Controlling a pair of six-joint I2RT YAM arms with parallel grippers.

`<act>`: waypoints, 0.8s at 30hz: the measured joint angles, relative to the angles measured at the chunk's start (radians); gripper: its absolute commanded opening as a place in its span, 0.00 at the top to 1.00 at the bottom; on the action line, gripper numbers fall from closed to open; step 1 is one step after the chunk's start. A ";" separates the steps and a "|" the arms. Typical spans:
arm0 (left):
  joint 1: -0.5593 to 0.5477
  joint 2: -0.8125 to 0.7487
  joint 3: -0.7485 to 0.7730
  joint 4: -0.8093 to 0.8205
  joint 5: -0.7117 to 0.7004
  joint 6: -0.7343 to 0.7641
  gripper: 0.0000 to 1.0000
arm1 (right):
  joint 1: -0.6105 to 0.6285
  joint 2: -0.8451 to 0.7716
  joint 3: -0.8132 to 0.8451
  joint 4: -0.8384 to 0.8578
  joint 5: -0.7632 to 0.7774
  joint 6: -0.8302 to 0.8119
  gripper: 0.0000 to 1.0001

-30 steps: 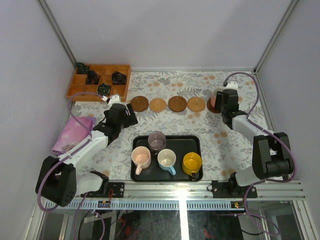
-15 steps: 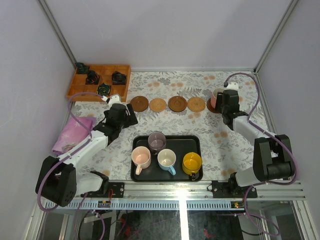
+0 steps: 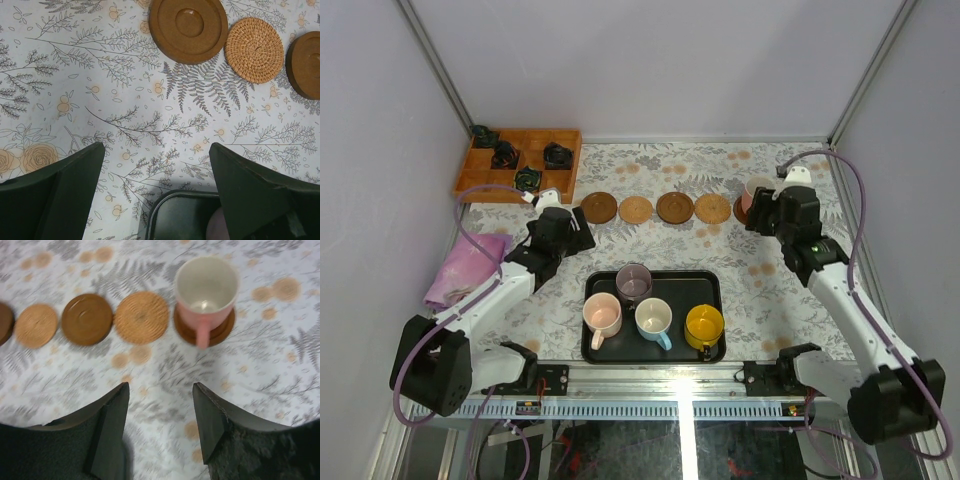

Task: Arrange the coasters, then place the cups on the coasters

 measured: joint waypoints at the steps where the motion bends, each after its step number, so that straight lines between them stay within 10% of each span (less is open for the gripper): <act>1: 0.000 0.000 0.000 0.000 0.000 0.000 0.14 | 0.020 -0.026 0.003 -0.033 -0.008 0.008 0.41; 24: 0.000 -0.016 0.000 -0.001 0.021 -0.023 0.14 | 0.536 -0.179 -0.025 -0.615 -0.159 0.264 0.54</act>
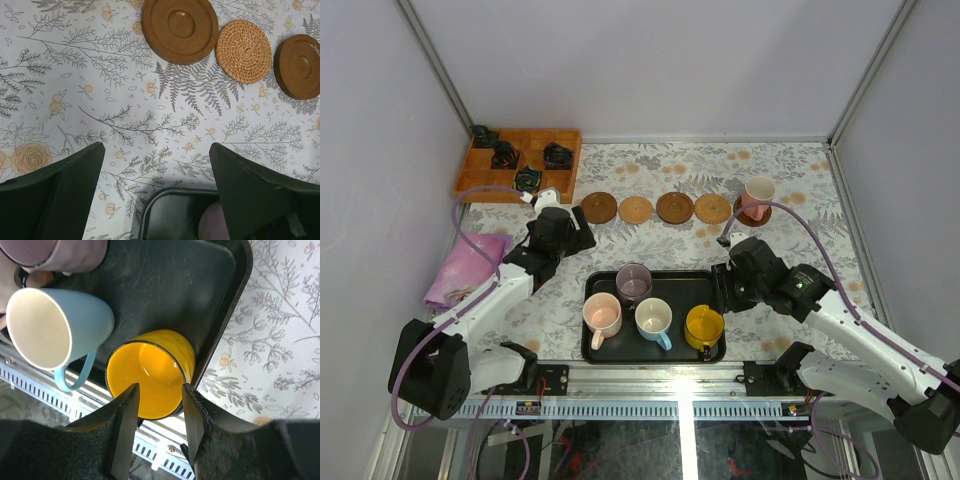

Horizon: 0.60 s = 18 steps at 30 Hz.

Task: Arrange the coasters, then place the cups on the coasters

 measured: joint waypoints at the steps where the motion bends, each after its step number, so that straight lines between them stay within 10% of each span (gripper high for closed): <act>1: 0.000 -0.002 0.000 -0.001 0.000 0.000 0.14 | 0.011 -0.001 -0.002 -0.010 -0.001 0.006 0.54; 18: 0.000 -0.005 0.000 -0.011 0.000 0.000 0.14 | 0.040 -0.004 -0.087 -0.079 0.022 0.074 0.61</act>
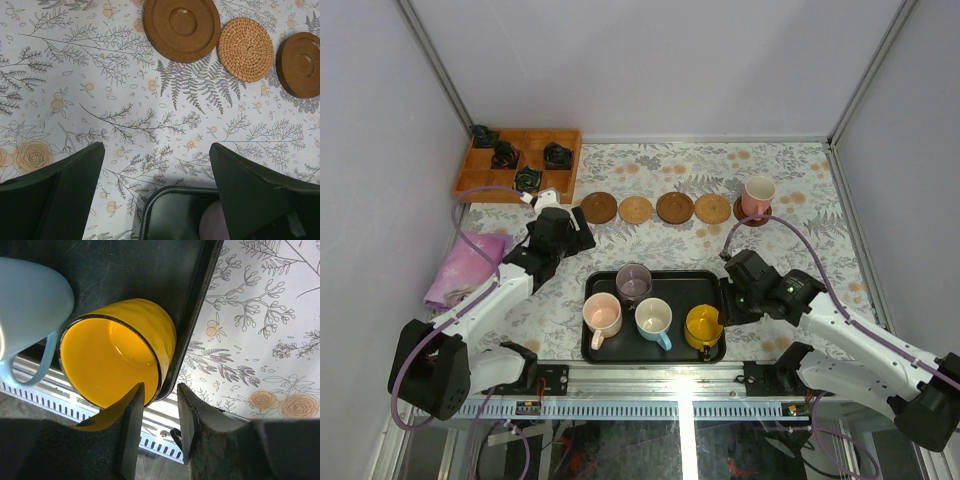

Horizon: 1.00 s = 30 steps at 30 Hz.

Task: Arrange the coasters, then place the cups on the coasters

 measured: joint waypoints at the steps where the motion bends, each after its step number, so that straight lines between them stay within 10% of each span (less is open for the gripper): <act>1: 0.000 0.000 0.000 0.000 0.000 0.000 0.14 | 0.000 0.007 -0.006 0.003 0.002 0.003 0.61; 17: 0.000 0.004 0.000 0.000 0.000 -0.008 0.14 | 0.008 0.189 0.002 0.133 0.034 -0.039 0.99; 26: 0.000 0.005 0.000 0.000 -0.001 -0.012 0.14 | 0.011 0.317 0.090 0.189 0.203 -0.126 0.95; 30: 0.000 0.011 0.000 0.000 -0.001 -0.012 0.14 | 0.011 0.371 0.117 0.230 0.239 -0.159 0.77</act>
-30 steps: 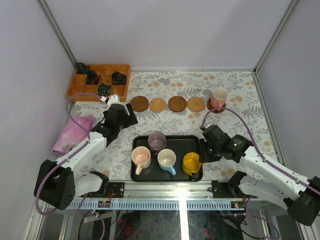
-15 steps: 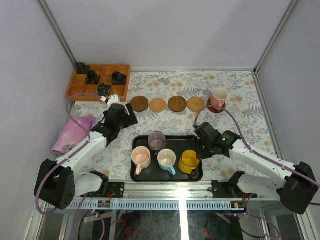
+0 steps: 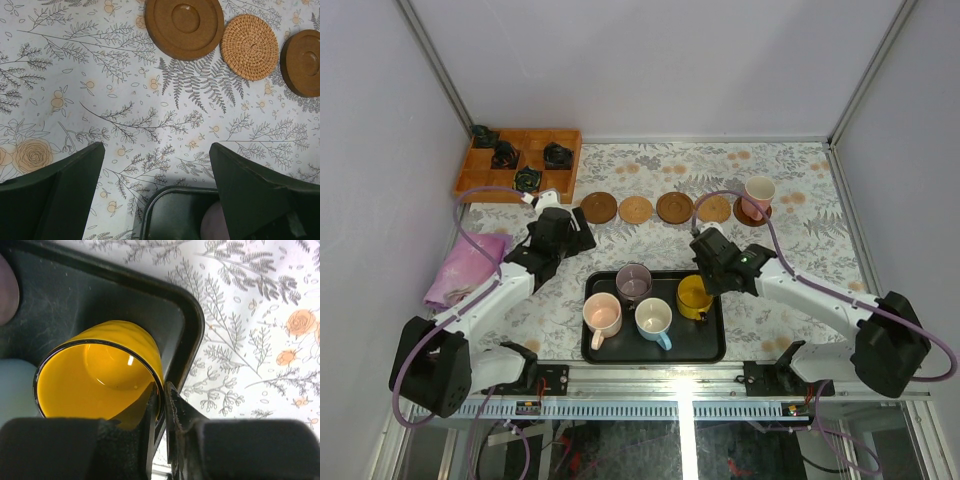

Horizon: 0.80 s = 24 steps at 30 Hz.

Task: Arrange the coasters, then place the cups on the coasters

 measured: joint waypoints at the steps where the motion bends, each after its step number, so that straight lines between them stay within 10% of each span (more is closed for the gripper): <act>1: 0.000 0.002 0.000 0.000 0.000 0.000 0.14 | 0.000 0.013 0.008 0.007 0.004 -0.004 0.71; 12: 0.000 0.006 0.000 0.000 0.000 0.000 0.14 | 0.001 -0.080 0.038 0.011 0.031 0.004 0.23; 24: 0.000 0.008 0.000 0.000 0.002 0.000 0.14 | 0.192 -0.278 -0.031 -0.077 0.023 0.195 0.08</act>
